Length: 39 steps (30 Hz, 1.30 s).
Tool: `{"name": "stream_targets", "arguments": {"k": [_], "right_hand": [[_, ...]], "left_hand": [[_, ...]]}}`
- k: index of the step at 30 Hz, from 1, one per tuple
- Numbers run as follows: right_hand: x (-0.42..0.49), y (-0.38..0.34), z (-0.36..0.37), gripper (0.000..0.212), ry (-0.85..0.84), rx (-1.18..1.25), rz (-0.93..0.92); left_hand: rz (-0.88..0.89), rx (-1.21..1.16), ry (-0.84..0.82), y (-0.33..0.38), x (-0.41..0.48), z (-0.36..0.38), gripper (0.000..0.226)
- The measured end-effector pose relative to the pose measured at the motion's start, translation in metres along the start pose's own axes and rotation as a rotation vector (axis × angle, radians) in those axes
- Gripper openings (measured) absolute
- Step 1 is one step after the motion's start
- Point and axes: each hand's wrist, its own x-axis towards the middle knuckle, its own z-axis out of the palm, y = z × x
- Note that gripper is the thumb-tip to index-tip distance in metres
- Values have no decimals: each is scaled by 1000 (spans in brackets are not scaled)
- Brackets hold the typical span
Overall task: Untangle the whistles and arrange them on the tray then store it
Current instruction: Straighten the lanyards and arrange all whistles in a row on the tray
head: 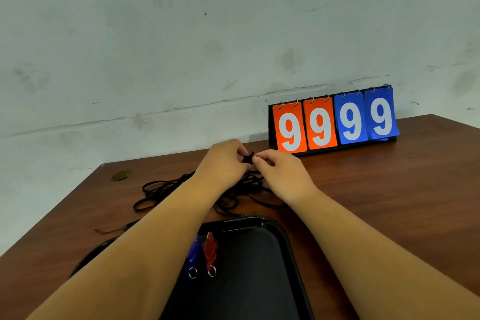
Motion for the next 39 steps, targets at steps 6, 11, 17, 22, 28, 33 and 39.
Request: {"name": "stream_targets", "arguments": {"k": [6, 11, 17, 22, 28, 33, 39], "right_hand": [[-15, -28, -6, 21, 55, 283, 91], [-28, -65, -13, 17, 4, 432, 159], [-55, -112, -20, 13, -24, 410, 176], [-83, -138, -22, 11, -43, 353, 225], [-118, -129, -7, 15, -177, 78, 301], [-130, -121, 11, 28, -209, -200, 341], [-130, -123, 20, 27, -288, -301, 410]], "left_hand": [[34, -105, 52, 9, -35, -22, 29], [-5, -217, 90, 13, -66, -53, 35], [7, -263, 94, 19, -106, -89, 38], [27, -314, 76, 17, -148, -115, 22], [-61, -294, 69, -21, -200, -133, 5], [-157, -254, 115, -65, -233, -133, 12], [-209, -188, 116, -87, -258, -124, 16]]}}
